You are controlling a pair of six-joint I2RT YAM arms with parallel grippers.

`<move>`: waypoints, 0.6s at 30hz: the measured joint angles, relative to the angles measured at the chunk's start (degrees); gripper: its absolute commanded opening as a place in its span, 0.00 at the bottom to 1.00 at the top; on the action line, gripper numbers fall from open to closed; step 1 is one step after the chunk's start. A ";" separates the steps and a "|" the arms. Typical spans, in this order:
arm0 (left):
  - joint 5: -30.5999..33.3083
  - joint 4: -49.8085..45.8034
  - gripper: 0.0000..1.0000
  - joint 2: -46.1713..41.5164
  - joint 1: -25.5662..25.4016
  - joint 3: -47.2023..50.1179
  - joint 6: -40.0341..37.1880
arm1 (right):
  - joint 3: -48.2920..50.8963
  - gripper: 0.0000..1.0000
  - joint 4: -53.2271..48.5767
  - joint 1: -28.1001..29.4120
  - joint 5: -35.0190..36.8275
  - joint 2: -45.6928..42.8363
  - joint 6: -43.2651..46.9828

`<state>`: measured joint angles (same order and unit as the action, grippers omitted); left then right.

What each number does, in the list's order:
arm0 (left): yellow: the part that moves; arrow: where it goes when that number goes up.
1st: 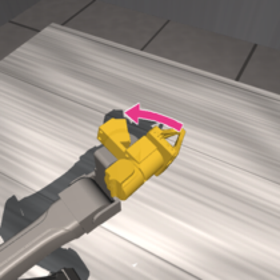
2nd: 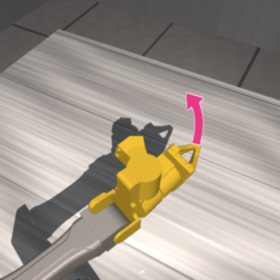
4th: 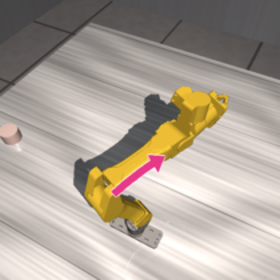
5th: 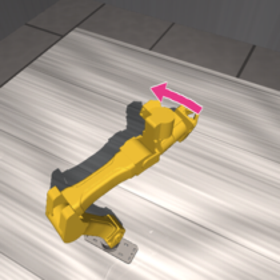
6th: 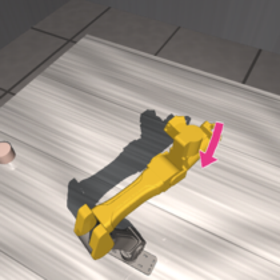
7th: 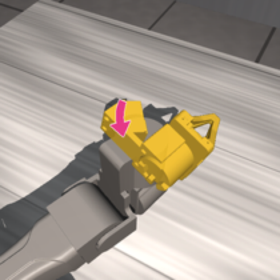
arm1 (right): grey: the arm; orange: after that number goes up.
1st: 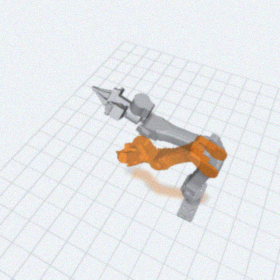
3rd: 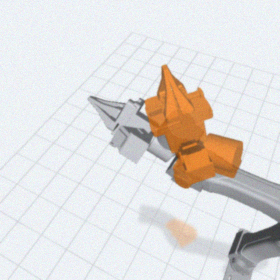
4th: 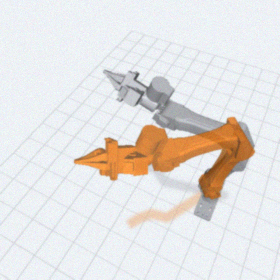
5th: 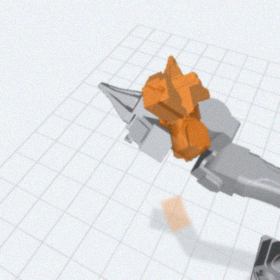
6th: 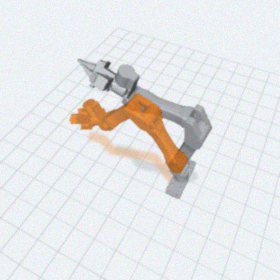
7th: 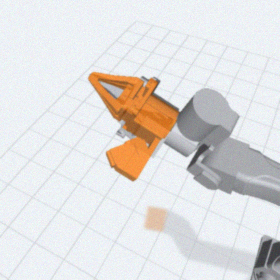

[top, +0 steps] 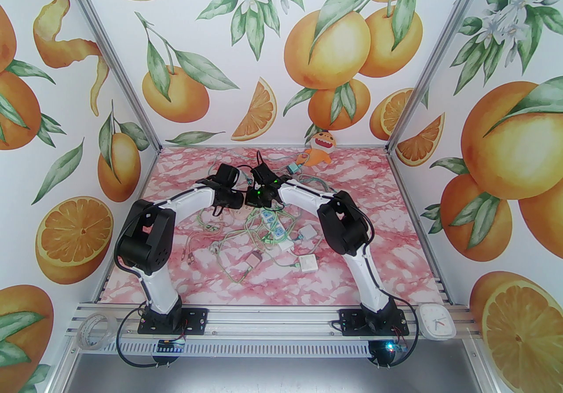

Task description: Pull the plug off the socket

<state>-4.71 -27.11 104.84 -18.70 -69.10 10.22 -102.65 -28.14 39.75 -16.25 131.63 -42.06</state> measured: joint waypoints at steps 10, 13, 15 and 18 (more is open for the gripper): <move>8.74 -1.16 0.12 -0.04 -4.57 -0.35 -1.66 | -0.02 0.00 -0.42 0.15 -0.02 0.00 0.13; 11.72 -1.25 0.12 -0.13 -5.75 -0.33 -1.95 | -0.13 0.00 -0.76 0.26 -0.15 0.00 0.35; 12.24 -1.38 0.12 -0.20 -5.81 -0.33 -2.38 | -0.22 0.00 -0.83 0.26 -0.22 0.00 0.44; 12.70 -1.68 0.12 -0.33 -5.95 -0.33 -2.82 | -0.39 0.00 -1.27 0.33 -0.22 0.00 0.59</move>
<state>7.99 -28.80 104.51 -24.64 -69.43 7.40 -103.04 -29.41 40.07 -16.47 131.63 -41.47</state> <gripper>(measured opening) 0.297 0.052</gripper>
